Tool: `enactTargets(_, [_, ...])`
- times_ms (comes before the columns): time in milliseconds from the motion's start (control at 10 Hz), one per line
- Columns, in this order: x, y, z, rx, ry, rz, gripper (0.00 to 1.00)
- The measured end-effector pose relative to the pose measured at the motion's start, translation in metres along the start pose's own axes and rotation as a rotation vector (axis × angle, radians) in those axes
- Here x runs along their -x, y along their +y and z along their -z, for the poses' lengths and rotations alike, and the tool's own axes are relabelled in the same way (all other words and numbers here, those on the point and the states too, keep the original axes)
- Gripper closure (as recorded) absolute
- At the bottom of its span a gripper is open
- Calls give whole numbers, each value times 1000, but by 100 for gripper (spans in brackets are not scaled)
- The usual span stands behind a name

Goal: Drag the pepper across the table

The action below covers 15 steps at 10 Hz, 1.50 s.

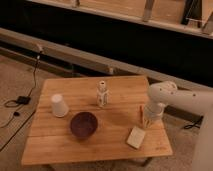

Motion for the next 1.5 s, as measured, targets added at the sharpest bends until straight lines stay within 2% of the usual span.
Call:
enactTargets(200, [0, -12, 3, 38, -20, -14, 100])
enactTargets(400, [-4, -31, 2, 59, -26, -40, 100])
enactTargets(800, [-17, -91, 3, 93, -46, -118, 100])
enactTargets(1200, [-35, -144, 4, 99, -59, -192, 100])
enactTargets(1500, [-45, -178, 5, 83, -71, -257, 100])
